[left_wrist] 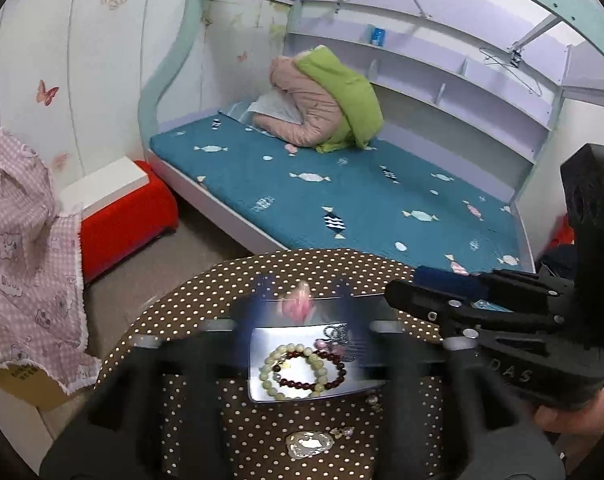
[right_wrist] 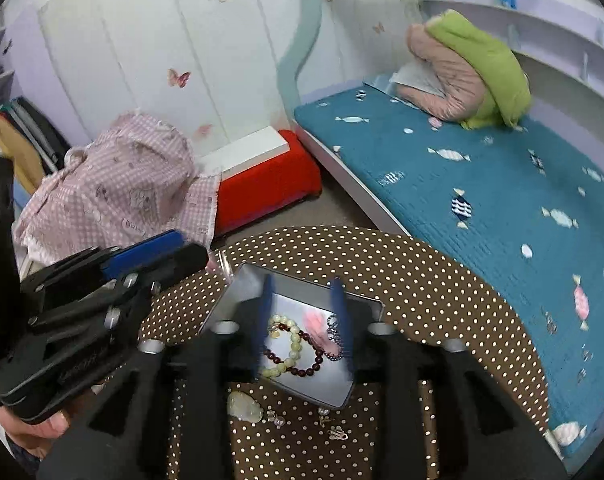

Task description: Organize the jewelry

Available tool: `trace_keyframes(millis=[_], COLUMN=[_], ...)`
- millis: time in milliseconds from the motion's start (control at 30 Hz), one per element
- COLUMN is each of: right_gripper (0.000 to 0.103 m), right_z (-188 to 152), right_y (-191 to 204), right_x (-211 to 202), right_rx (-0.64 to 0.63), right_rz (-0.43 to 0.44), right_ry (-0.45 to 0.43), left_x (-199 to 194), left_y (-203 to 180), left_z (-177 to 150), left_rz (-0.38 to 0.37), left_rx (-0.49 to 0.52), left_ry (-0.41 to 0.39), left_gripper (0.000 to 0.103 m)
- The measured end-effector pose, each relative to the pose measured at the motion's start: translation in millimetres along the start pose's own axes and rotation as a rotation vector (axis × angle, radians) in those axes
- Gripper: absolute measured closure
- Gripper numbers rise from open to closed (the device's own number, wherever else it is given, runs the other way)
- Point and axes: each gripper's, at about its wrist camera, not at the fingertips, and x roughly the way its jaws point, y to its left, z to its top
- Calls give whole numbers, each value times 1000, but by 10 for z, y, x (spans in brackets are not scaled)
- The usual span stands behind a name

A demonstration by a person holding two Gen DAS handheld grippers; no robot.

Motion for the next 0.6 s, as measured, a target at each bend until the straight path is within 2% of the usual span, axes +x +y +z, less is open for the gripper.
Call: trace_keyframes(millis=[33,67,100,133,200,233,333,600], right_gripper=[57,45,36,32,11,6,7,7], right_z=[-17,-32,-42,-48,-51,-50,-62,-116], right_y=[-37,-61,-79,-90,-132,-157,-204,-134], right_x=[-19,-50,-88,-124,-200,-242,-377,-728], right_rx=[17,30,35,39,53,64,87,67], right_rz=[1,4,1,-3,-20,-25,-32,-39], right_ry=[-7,-15,-27,-39,-62,-74,-103,-166], left_x=[-31,-70,-104,-124,-199,-241,-399,-877], left_y=[19,37,62,71,97,118,95,-41], left_z=[-13,-33,-45,-59,-87,-102,-151,-286], left_rz=[23,38,48,58,84,93,139,185], left_rx=[-5,-8,-13,-15,-16,-14,-6,19], left_ry=[-21,-43,-52,-50,-62,-72,-106,-182], left_gripper=[20,13,12,11,7,6,5,5])
